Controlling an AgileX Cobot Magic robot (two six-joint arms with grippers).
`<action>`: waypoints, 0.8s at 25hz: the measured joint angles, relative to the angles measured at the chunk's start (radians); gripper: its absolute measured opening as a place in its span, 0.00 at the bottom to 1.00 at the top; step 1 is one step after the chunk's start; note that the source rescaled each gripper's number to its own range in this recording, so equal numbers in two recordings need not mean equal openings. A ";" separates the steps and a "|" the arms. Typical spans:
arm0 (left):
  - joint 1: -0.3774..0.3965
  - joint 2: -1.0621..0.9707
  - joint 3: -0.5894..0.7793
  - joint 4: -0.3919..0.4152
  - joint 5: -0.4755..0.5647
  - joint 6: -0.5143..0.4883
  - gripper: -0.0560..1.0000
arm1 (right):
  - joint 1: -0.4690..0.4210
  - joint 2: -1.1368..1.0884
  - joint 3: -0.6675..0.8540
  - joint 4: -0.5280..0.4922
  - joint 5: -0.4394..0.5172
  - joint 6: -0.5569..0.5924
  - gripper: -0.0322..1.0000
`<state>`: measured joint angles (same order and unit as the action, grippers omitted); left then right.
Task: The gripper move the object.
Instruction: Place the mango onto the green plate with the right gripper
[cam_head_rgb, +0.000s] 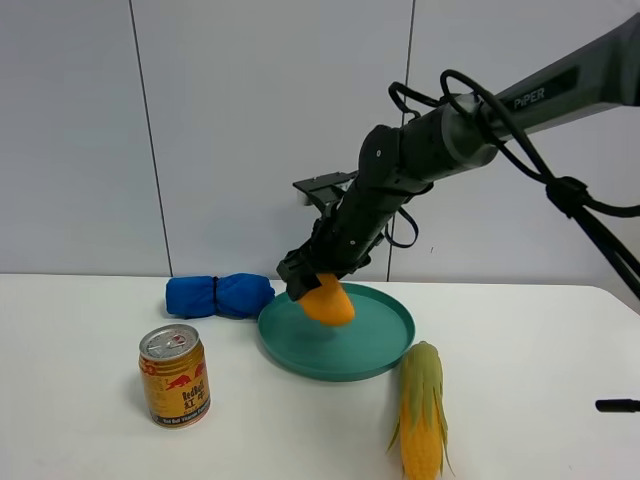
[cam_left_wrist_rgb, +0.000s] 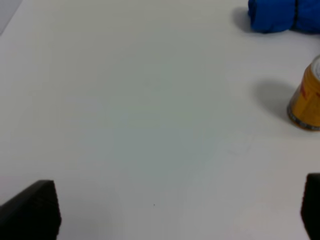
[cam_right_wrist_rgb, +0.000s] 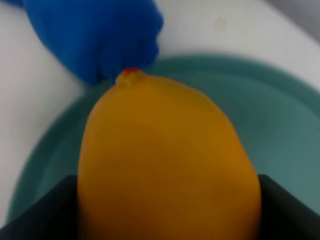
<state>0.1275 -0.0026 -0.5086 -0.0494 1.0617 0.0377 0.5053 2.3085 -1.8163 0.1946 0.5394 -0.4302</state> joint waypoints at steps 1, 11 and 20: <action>0.000 0.000 0.000 0.000 0.000 0.000 1.00 | 0.000 0.008 -0.001 -0.015 0.010 0.000 0.03; 0.000 0.000 0.000 0.000 0.000 0.000 1.00 | 0.000 0.038 -0.003 -0.080 0.049 0.004 0.03; 0.000 0.000 0.000 0.000 0.000 0.000 1.00 | 0.000 0.038 -0.004 -0.119 0.080 0.028 0.22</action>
<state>0.1275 -0.0026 -0.5086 -0.0494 1.0617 0.0377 0.5053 2.3465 -1.8206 0.0759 0.6191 -0.4022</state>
